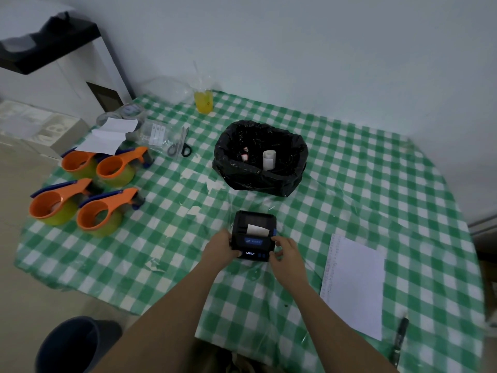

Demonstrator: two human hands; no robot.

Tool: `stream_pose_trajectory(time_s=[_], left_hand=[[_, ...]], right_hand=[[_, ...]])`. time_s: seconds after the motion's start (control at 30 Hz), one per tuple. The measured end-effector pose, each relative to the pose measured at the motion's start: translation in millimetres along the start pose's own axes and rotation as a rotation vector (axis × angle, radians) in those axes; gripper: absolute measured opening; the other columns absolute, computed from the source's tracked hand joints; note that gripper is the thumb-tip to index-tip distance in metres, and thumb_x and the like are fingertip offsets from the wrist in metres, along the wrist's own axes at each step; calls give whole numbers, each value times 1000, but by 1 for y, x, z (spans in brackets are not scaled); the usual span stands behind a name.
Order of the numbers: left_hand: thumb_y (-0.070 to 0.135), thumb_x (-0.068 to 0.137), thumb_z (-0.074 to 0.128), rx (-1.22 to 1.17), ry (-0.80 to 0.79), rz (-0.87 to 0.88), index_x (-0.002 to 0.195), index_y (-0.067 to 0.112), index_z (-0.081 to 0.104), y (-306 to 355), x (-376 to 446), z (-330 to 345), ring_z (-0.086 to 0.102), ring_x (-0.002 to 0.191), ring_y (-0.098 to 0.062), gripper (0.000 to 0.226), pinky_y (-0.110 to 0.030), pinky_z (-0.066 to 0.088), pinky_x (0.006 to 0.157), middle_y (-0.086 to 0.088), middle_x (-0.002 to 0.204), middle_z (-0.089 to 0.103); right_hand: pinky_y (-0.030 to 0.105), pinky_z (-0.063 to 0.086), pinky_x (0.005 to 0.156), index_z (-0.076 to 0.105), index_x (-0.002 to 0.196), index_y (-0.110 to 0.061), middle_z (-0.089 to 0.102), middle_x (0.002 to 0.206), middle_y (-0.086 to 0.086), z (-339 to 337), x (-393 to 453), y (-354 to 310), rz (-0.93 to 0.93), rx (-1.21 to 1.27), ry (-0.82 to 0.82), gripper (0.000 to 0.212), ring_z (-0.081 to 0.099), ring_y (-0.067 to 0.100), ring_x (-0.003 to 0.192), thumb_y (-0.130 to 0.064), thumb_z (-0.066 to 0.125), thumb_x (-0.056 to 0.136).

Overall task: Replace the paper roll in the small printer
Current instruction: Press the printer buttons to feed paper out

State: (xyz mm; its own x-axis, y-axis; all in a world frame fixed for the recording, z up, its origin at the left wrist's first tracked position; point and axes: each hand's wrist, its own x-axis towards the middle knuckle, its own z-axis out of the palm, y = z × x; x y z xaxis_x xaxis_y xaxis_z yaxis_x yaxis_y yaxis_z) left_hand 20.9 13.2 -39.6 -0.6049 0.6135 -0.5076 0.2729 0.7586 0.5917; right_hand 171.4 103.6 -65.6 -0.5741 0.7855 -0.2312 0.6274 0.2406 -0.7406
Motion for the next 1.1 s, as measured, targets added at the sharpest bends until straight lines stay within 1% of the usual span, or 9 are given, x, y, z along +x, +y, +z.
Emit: stream_pose_trajectory(time_s=[0.13, 0.3, 0.43, 0.53, 0.7, 0.8, 0.87, 0.97, 1.1], left_hand=[[13, 77, 72, -6, 5, 9, 108, 0, 52, -1, 1, 0, 51, 87, -21, 38, -31, 39, 74, -9, 96, 54], [12, 78, 71, 4, 4, 20, 108, 0, 52, -1, 0, 0, 58, 97, -28, 38, -31, 39, 75, -14, 104, 59], [12, 78, 71, 8, -7, 21, 107, 0, 52, 0, 0, -1, 51, 87, -21, 36, -31, 39, 75, -7, 95, 52], [12, 78, 71, 6, -13, 25, 101, 3, 51, -1, 0, -1, 55, 91, -25, 32, -31, 39, 74, -9, 96, 54], [12, 78, 70, 7, -8, 22, 108, 0, 51, 0, -1, 0, 56, 94, -27, 38, -32, 40, 76, -9, 97, 54], [13, 78, 71, 11, -8, 26, 100, 5, 50, -2, 0, 0, 59, 101, -31, 31, -34, 42, 78, -14, 102, 58], [12, 77, 72, -3, -3, 23, 92, 11, 45, -5, 2, 1, 58, 94, -28, 31, -35, 43, 79, -17, 105, 61], [7, 79, 70, -84, 5, 17, 105, 4, 52, -10, 1, 2, 54, 89, -22, 32, -30, 40, 77, -19, 113, 62], [10, 84, 65, -165, 43, 19, 115, 1, 56, -18, -4, 0, 58, 108, -30, 34, -32, 43, 88, -17, 121, 61]], right_hand=[[29, 53, 74, 52, 121, -19, 51, 121, 3, 0, 0, -1, -2, -14, -7, 35, 58, 13, 85, -10, 56, 87], [28, 52, 75, 51, 122, -19, 50, 121, 4, -1, 0, 0, -10, -27, -22, 37, 59, 16, 89, -10, 57, 87], [30, 54, 76, 50, 124, -20, 50, 121, 4, -1, -1, 0, -16, -50, -30, 39, 59, 17, 89, -11, 57, 86], [31, 53, 77, 49, 125, -20, 49, 122, 4, -1, -1, 1, -14, -58, -38, 41, 59, 18, 90, -11, 57, 86], [30, 53, 77, 48, 127, -20, 49, 123, 4, 0, -2, 2, -17, -59, -40, 43, 58, 17, 90, -11, 57, 86], [30, 53, 77, 47, 128, -21, 48, 124, 5, 0, -3, 3, -22, -59, -47, 45, 59, 18, 90, -10, 57, 86], [31, 53, 77, 47, 129, -21, 48, 124, 6, 0, -4, 4, -27, -55, -54, 46, 60, 20, 90, -9, 57, 86], [29, 53, 75, 47, 129, -22, 49, 125, 6, 0, -6, 6, -22, -46, -50, 46, 62, 20, 88, -11, 59, 86], [33, 53, 79, 47, 127, -26, 53, 123, 4, 3, -5, 5, 6, -39, -43, 46, 61, 19, 90, -21, 64, 85]])
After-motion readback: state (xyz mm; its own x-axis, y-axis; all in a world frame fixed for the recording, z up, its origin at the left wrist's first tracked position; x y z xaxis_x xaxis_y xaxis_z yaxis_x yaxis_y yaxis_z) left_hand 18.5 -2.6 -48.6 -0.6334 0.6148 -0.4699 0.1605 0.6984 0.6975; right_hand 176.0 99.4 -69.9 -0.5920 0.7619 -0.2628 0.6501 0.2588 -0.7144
